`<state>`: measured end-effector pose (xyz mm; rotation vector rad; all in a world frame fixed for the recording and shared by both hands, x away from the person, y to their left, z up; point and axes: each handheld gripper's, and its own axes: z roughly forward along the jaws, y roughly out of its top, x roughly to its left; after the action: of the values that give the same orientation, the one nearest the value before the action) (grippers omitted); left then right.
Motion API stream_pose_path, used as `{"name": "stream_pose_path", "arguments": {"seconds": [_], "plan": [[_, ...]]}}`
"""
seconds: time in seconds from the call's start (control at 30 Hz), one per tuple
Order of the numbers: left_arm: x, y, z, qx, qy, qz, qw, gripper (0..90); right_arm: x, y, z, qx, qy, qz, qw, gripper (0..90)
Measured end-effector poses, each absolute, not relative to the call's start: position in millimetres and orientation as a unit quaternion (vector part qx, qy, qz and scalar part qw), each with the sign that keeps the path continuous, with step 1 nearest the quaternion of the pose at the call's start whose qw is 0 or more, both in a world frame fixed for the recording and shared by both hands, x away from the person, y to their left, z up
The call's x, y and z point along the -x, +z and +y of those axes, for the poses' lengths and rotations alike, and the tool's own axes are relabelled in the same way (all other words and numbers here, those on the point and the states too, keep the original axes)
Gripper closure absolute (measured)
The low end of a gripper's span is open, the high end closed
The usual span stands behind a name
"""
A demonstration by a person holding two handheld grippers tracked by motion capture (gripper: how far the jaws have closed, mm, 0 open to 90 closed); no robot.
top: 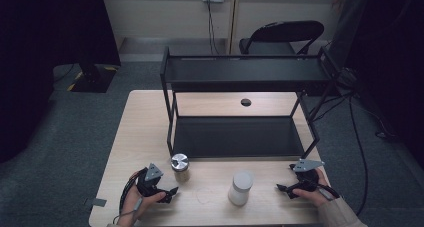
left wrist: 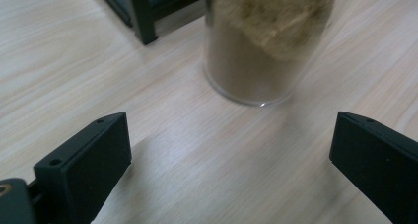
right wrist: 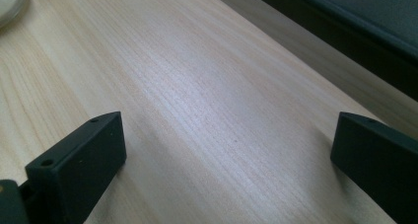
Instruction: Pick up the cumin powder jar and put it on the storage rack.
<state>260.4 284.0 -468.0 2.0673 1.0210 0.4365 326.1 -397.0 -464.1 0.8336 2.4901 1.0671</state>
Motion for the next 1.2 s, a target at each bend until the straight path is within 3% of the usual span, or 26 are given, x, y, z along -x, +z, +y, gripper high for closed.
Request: {"name": "stream_pose_path", "arguments": {"seconds": [0.93,1.2], "plan": [[-277.3,-472.2,264.8,-0.798,0.172,0.382,0.434,1.2,-326.1,-464.1,-396.9,-0.291,0.372,0.868,0.153,0.0],[-283.0,-473.9,257.2,-0.795,0.178,0.391,0.427,7.3,-326.1,-464.1,-396.9,-0.291,0.372,0.868,0.153,0.0]]}}
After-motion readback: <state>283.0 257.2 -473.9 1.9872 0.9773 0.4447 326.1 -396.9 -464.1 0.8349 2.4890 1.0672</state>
